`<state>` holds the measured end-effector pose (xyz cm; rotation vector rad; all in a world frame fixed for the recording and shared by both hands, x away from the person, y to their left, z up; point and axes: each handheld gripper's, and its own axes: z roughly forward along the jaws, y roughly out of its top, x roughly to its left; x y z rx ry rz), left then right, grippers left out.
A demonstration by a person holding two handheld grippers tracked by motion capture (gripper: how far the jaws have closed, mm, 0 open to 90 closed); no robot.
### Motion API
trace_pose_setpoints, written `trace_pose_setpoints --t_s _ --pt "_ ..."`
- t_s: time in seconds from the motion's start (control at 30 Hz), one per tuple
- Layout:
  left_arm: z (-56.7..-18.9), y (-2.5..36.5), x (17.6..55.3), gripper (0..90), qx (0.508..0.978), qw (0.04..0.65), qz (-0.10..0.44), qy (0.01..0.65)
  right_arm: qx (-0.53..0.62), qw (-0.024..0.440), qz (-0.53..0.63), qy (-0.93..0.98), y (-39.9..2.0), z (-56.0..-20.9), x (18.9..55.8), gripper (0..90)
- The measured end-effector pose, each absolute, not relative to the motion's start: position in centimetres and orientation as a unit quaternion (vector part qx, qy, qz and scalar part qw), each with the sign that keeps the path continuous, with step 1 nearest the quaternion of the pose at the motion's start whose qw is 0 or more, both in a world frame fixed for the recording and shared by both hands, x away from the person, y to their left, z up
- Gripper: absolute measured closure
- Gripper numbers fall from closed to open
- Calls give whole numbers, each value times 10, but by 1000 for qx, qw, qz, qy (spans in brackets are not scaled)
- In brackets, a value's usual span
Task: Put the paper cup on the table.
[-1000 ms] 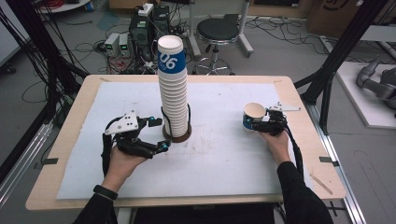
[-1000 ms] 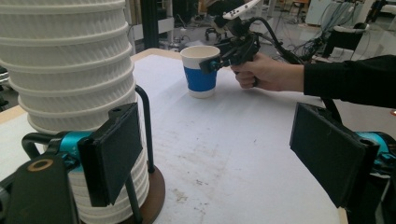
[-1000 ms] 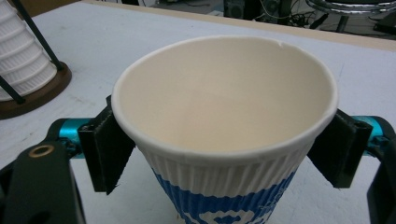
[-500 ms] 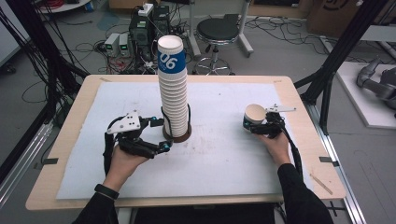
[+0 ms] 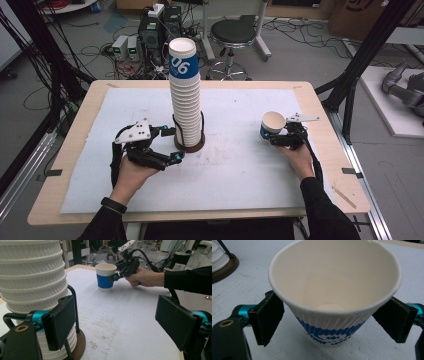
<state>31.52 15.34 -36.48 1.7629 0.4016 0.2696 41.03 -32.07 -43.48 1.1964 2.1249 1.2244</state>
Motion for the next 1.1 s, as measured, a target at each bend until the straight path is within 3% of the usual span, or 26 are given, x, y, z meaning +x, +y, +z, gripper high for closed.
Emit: trace_pose_setpoints --t_s 0.6,1.1 --pt "-364 152 316 167 764 610 118 175 448 182 441 756 -350 -416 379 132" --pt "-366 146 322 167 764 607 116 184 397 174 529 729 -376 -385 338 134"
